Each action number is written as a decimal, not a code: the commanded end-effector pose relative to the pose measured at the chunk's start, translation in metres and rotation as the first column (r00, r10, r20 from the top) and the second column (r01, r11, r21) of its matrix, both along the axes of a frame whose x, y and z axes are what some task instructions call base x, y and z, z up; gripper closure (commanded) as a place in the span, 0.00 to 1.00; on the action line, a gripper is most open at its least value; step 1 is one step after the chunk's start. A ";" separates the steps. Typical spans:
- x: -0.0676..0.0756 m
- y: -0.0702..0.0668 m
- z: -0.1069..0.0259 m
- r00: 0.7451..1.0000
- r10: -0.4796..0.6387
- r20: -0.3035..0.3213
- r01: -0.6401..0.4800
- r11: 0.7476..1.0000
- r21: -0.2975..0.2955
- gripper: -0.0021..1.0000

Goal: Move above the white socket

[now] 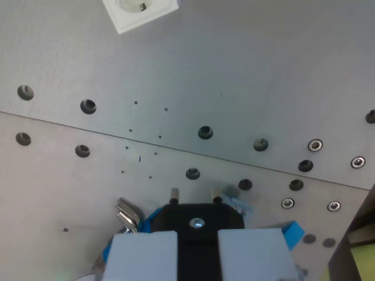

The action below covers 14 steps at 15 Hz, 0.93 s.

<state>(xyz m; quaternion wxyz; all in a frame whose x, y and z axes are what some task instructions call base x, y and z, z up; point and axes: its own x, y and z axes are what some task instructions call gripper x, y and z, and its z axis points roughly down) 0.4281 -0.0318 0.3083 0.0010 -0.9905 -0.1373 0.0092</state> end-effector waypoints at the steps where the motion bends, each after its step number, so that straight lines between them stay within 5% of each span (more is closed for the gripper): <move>1: 0.000 0.005 -0.016 0.997 -0.002 0.083 0.001 1.000 0.002 1.00; 14: 0.017 0.019 -0.079 0.996 0.003 0.086 -0.003 1.000 0.006 1.00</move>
